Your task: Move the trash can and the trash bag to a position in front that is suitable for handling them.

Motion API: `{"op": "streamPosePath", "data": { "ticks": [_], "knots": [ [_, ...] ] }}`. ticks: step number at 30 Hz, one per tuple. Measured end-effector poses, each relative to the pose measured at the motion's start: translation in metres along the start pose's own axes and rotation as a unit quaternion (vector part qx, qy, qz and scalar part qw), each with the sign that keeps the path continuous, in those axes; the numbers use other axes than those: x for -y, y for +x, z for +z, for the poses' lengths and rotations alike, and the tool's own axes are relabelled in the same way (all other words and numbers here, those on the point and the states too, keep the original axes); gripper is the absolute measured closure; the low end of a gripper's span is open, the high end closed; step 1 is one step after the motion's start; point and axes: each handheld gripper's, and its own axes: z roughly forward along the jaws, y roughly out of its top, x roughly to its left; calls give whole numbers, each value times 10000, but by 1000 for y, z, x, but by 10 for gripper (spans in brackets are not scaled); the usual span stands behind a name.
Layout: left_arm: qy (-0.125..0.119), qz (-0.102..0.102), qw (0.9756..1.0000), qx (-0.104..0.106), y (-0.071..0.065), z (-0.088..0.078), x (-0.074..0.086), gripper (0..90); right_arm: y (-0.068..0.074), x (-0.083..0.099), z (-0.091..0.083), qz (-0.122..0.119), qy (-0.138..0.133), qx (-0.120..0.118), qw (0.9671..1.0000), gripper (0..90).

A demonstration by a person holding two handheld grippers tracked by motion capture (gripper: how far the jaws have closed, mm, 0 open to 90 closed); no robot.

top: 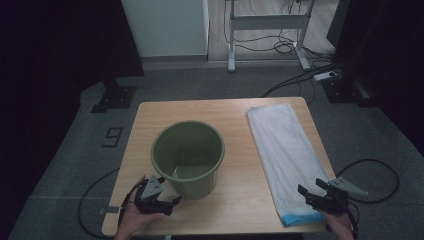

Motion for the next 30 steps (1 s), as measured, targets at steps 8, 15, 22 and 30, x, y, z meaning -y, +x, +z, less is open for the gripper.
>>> {"op": "streamPosePath", "data": {
  "ticks": [8, 15, 22, 30],
  "knots": [
    [71, 21, 9999, -128, -5, 24, -17, 114, 9, 0, 0, -201, 79, -237, 9995, 160],
    [37, 110, 9999, -36, -8, 39, -28, 130, 12, 2, -2, -288, 82, -302, 9991, 159],
    [122, 283, 9995, 76, -17, 55, -42, 135, 10, 5, -7, -248, 63, -227, 9994, 159],
    [241, 250, 9994, -52, -23, 65, -48, 139, 9, 7, -10, -254, 43, -149, 9996, 159]
  ]
}}
